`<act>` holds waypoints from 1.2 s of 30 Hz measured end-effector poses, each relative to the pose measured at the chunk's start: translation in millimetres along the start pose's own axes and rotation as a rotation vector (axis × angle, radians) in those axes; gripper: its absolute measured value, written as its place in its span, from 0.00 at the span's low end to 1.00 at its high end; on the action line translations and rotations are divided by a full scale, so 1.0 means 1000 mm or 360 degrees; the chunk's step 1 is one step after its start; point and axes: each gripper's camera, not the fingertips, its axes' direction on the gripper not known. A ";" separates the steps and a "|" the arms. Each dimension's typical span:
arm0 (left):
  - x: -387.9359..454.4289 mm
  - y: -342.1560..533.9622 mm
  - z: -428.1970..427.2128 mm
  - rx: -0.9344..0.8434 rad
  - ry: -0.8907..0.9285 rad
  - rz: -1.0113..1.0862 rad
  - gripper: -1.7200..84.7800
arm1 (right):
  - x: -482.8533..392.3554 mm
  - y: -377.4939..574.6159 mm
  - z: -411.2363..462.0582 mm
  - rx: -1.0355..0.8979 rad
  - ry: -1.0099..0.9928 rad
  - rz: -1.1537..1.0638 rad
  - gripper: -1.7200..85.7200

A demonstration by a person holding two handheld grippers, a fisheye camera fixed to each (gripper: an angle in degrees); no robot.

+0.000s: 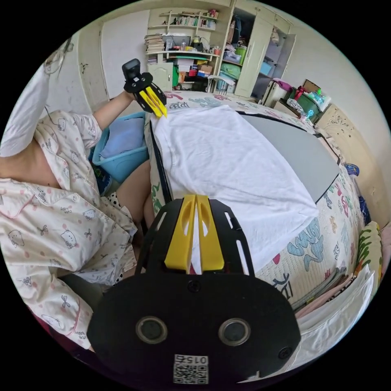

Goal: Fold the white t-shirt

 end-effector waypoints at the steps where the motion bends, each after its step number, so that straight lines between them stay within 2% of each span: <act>1: -0.005 -0.003 -0.006 0.0077 0.0015 -0.0034 0.02 | 0.006 -0.001 -0.004 0.0044 0.0003 0.0028 0.02; 6: -0.043 -0.027 -0.030 0.0367 -0.0094 -0.0244 0.02 | 0.056 -0.024 -0.031 0.0226 0.0119 0.0239 0.02; 9: -0.102 -0.064 -0.037 0.0489 -0.0232 -0.0437 0.03 | 0.129 -0.079 -0.047 0.0262 0.0326 0.0452 0.01; 12: -0.207 -0.133 -0.030 0.0513 -0.0564 -0.0771 0.04 | 0.256 -0.191 -0.074 0.0410 0.0596 0.0715 0.02; 14: -0.277 -0.169 -0.022 0.0594 -0.0828 -0.1213 0.07 | 0.357 -0.258 -0.095 0.0603 0.0689 0.1024 0.03; 15: -0.285 -0.174 -0.020 0.0637 -0.0838 -0.1303 0.08 | 0.374 -0.260 -0.098 0.0674 0.0669 0.1142 0.04; 16: -0.291 -0.181 -0.019 0.0754 -0.0766 -0.1379 0.11 | 0.392 -0.253 -0.098 0.0841 0.0521 0.1252 0.06; 18: -0.283 -0.192 -0.013 0.0813 -0.0558 -0.1244 0.12 | 0.393 -0.249 -0.081 0.0898 0.0239 0.1036 0.08; 20: -0.259 -0.213 0.011 0.0580 -0.0410 -0.0916 0.10 | 0.370 -0.250 -0.025 0.0566 0.0027 0.0625 0.10; 21: -0.254 -0.218 0.019 0.0503 -0.0409 -0.0860 0.10 | 0.363 -0.248 -0.007 0.0459 0.0017 0.0540 0.11; 23: -0.249 -0.230 0.048 0.0284 -0.0392 -0.0788 0.10 | 0.350 -0.238 0.061 0.0136 0.0188 0.0457 0.13; 26: -0.265 -0.250 0.078 0.0007 -0.0216 -0.0728 0.11 | 0.360 -0.238 0.122 -0.0123 0.0353 0.0395 0.15; 28: -0.279 -0.263 0.092 -0.0156 -0.0130 -0.0722 0.11 | 0.374 -0.245 0.141 -0.0213 0.0378 0.0390 0.16; 32: -0.294 -0.290 0.098 -0.0327 -0.0135 -0.0665 0.11 | 0.402 -0.260 0.144 -0.0262 0.0459 0.0376 0.15; 36: -0.305 -0.311 0.093 -0.0358 -0.0183 -0.0642 0.11 | 0.424 -0.267 0.140 -0.0281 0.0475 0.0358 0.13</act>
